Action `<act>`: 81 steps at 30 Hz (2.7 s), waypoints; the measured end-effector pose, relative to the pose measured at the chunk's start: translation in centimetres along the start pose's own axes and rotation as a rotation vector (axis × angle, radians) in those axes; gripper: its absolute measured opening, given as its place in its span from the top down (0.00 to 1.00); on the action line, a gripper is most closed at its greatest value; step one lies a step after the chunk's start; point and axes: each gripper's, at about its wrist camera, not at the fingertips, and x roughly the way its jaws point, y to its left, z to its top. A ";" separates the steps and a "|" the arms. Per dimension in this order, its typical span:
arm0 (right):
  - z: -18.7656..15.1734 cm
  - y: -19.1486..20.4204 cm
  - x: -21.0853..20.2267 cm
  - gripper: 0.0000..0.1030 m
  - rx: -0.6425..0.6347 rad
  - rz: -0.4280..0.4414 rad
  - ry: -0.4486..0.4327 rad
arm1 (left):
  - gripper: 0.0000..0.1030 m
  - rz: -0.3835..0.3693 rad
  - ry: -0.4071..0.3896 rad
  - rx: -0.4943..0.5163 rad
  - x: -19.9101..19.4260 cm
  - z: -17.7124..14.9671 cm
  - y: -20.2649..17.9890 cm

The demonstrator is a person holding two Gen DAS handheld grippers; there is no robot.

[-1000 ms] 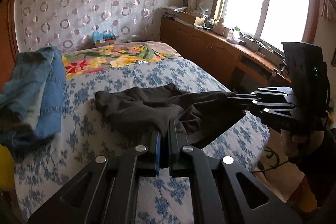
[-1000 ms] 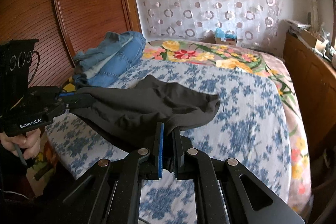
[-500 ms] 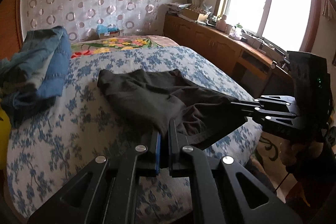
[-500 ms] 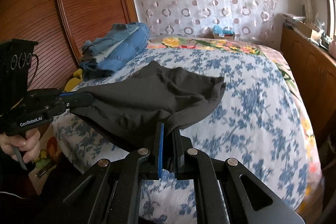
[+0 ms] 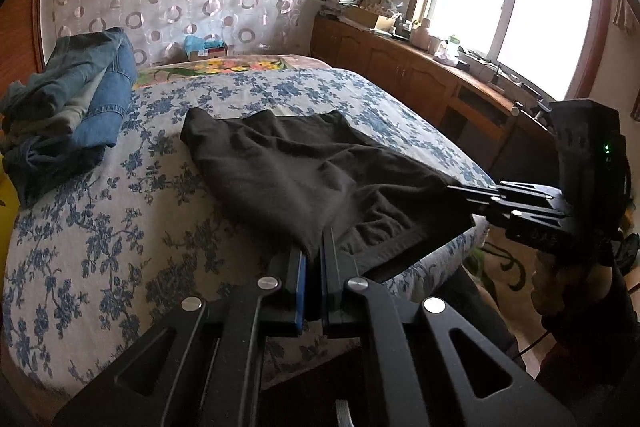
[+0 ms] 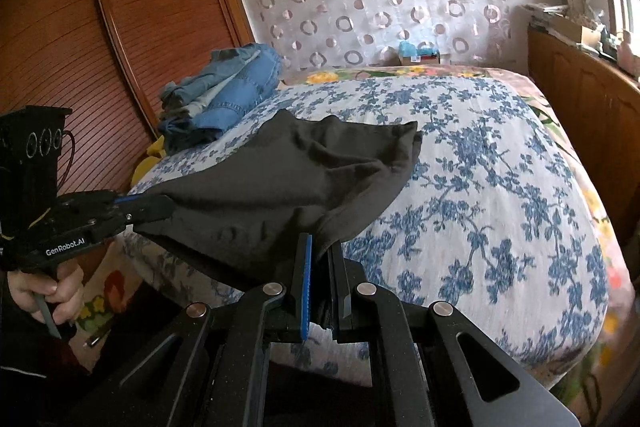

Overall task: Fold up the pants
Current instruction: 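Lower the held pants and fold them over onto the bed with both grippers, then open both grippers and release the folded black pants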

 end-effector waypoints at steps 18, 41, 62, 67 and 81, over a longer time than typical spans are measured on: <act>-1.1 0.5 -0.6 0.94 0.012 -0.001 -0.012 | 0.95 -0.003 0.002 0.011 -0.7 -0.9 -0.8; 1.6 -0.7 0.2 0.94 0.003 -0.001 -0.074 | 0.95 -0.014 -0.064 0.016 -0.3 3.3 0.5; 6.8 -3.8 9.4 0.94 0.018 0.025 -0.005 | 0.94 0.017 -0.002 -0.017 5.9 7.4 4.7; 7.9 -4.1 10.7 0.94 0.015 0.020 -0.005 | 0.95 0.016 -0.004 -0.031 6.9 8.2 5.7; 8.6 -4.3 13.4 0.93 0.029 -0.004 0.036 | 0.82 0.038 0.004 -0.012 8.5 8.3 6.8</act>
